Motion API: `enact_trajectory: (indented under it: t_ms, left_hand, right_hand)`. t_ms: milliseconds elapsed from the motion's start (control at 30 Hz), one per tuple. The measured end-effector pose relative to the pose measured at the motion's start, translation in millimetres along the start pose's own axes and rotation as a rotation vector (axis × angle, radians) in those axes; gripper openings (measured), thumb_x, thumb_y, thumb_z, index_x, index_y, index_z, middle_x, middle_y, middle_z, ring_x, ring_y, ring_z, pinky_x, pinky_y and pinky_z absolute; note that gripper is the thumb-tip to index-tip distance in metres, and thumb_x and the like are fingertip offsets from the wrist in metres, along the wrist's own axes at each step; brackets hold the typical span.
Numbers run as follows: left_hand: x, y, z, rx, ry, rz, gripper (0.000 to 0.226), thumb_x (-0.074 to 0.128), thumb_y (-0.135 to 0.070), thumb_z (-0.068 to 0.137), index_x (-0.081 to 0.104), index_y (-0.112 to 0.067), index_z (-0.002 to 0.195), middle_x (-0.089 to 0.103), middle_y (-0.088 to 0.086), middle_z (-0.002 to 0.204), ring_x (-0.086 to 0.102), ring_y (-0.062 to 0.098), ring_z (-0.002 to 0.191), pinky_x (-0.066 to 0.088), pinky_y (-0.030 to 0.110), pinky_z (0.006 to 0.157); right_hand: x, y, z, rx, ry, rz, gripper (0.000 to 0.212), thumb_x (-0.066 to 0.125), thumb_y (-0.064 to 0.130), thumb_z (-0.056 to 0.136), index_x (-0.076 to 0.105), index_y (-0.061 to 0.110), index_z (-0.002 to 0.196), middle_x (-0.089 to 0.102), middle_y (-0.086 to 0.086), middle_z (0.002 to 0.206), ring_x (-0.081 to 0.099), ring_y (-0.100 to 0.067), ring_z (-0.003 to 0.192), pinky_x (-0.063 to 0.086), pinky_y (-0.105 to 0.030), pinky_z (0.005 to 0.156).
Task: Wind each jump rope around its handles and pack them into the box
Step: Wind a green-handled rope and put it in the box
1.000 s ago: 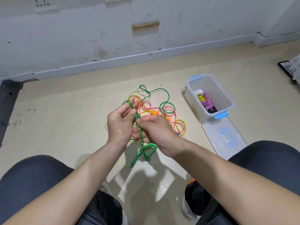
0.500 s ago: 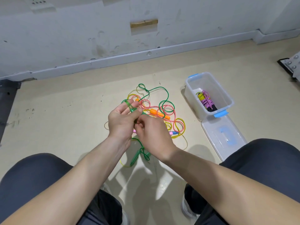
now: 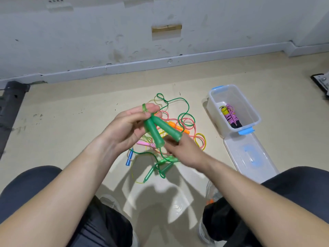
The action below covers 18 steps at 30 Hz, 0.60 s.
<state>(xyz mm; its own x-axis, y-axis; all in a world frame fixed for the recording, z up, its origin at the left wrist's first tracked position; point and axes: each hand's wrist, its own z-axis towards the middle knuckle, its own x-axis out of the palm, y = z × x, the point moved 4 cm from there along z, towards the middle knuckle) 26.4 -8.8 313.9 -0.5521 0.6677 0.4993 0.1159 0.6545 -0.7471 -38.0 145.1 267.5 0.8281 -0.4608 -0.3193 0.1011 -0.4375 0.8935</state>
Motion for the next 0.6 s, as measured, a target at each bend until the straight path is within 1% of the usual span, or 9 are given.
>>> enact_trajectory:
  t_ms: [67,133,233,300,333,367,433,500,600]
  left_hand:
    - [2.1,0.6,-3.7,-0.028,0.118,0.157,0.032,0.055,0.006,0.084,0.067,0.000,0.112,0.076,0.010,0.108,0.074,0.024,0.099,0.060,0.031,0.085]
    - [3.1,2.3,-5.0,-0.047,0.179,0.332,0.033,0.057,0.008,0.085,0.067,-0.001,0.115,0.076,0.010,0.110,0.075,0.025,0.098,0.060,0.031,0.084]
    - [1.8,4.9,-4.2,-0.031,0.169,0.496,0.033,0.060,0.014,0.088,0.068,-0.004,0.114,0.077,0.010,0.108,0.076,0.022,0.093,0.062,0.031,0.080]
    - [-0.7,4.7,-2.6,0.013,0.135,0.583,0.035,0.069,0.005,0.078,0.071,-0.009,0.110,0.077,0.008,0.106,0.074,0.019,0.090,0.057,0.035,0.084]
    - [-2.1,4.3,-2.0,0.032,0.116,0.610,0.035,0.069,-0.001,0.075,0.072,-0.011,0.108,0.078,0.007,0.106,0.073,0.017,0.089,0.055,0.037,0.087]
    - [-2.6,4.0,-2.0,0.044,0.103,0.616,0.036,0.067,-0.005,0.073,0.073,-0.013,0.107,0.078,0.006,0.105,0.073,0.016,0.089,0.053,0.038,0.088]
    - [-1.6,5.5,-2.5,0.073,0.107,0.606,0.037,0.066,-0.005,0.074,0.073,-0.015,0.108,0.078,0.005,0.105,0.073,0.014,0.092,0.055,0.032,0.084]
    - [2.0,8.0,-4.5,0.128,0.112,0.616,0.036,0.068,0.006,0.079,0.072,-0.015,0.109,0.078,0.004,0.104,0.073,0.012,0.094,0.057,0.022,0.078]
    - [6.1,15.0,-5.9,0.197,0.096,0.647,0.039,0.060,0.018,0.089,0.070,-0.013,0.110,0.078,0.002,0.103,0.073,0.011,0.100,0.056,0.021,0.082]
  right_hand:
    - [-23.1,1.1,5.2,0.026,-0.018,0.080,0.023,0.063,0.013,0.097,0.074,0.019,0.078,0.057,0.012,0.064,0.046,-0.006,0.062,0.039,-0.023,0.057]
    - [-38.8,1.1,8.8,0.024,-0.062,0.218,0.023,0.068,0.011,0.094,0.076,0.021,0.075,0.058,0.008,0.067,0.047,-0.007,0.063,0.039,-0.022,0.059]
    - [-44.8,5.5,10.0,0.011,-0.080,0.281,0.025,0.070,0.008,0.092,0.075,0.020,0.070,0.058,0.006,0.064,0.047,-0.006,0.060,0.037,-0.021,0.058]
    - [-44.0,8.9,9.3,0.023,-0.079,0.283,0.026,0.071,0.010,0.092,0.074,0.019,0.068,0.057,0.006,0.062,0.046,-0.009,0.060,0.037,-0.022,0.058]
    - [-43.9,10.4,8.8,0.031,-0.078,0.289,0.025,0.071,0.012,0.092,0.073,0.018,0.068,0.057,0.006,0.061,0.045,-0.010,0.059,0.037,-0.022,0.058]
    - [-43.6,12.6,7.5,0.042,-0.077,0.301,0.022,0.071,0.013,0.092,0.074,0.017,0.070,0.057,0.006,0.060,0.045,-0.011,0.058,0.038,-0.022,0.057]
    - [-42.3,15.6,5.2,0.067,-0.069,0.356,0.018,0.070,0.016,0.094,0.074,0.012,0.076,0.055,0.005,0.059,0.044,-0.011,0.056,0.040,-0.023,0.057]
    - [-40.4,16.2,3.2,0.120,-0.054,0.455,0.017,0.069,0.017,0.095,0.073,0.009,0.081,0.054,0.004,0.061,0.046,-0.011,0.055,0.042,-0.024,0.057]
    - [-39.0,14.5,1.6,0.192,-0.018,0.536,0.021,0.070,0.020,0.094,0.075,0.000,0.100,0.054,0.002,0.064,0.050,-0.011,0.056,0.046,-0.023,0.055]
